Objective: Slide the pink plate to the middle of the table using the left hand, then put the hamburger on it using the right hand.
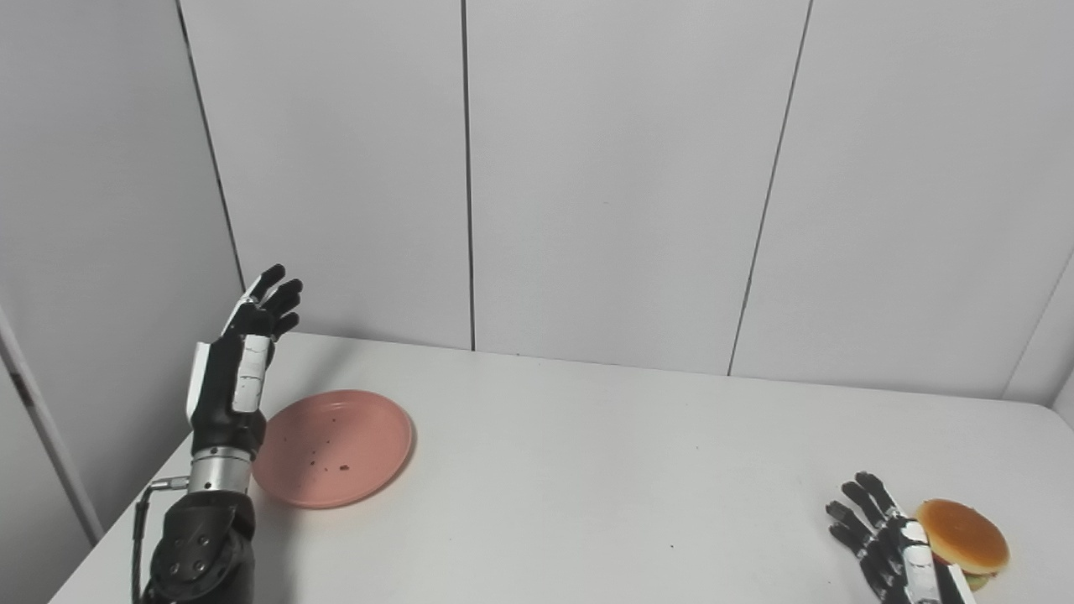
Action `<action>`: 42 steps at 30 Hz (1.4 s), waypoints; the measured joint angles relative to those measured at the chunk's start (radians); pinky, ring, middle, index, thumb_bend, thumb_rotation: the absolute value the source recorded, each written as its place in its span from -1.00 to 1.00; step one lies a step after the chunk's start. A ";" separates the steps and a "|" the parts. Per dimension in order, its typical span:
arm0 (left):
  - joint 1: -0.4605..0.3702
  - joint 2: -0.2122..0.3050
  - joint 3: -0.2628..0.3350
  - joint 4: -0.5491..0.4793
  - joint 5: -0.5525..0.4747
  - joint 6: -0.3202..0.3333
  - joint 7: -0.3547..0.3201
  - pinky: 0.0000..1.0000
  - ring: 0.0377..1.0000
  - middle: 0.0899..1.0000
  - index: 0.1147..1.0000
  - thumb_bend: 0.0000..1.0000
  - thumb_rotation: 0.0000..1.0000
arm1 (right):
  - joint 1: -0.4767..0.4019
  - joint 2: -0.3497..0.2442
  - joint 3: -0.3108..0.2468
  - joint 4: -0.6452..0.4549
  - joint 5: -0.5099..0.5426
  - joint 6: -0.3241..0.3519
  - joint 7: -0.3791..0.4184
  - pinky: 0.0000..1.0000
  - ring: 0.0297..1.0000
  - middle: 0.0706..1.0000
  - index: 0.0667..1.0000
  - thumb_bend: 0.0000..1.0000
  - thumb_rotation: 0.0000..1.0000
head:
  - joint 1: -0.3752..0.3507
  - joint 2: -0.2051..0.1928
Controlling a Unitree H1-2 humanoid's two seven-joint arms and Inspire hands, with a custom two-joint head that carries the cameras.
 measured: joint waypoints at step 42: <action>-0.232 0.143 0.102 0.855 -0.132 -0.150 -0.210 0.76 0.76 0.68 0.68 1.00 0.79 | 0.023 0.001 0.006 -0.032 -0.001 0.000 -0.002 0.72 0.67 0.77 0.78 0.47 0.95 | -0.025 0.038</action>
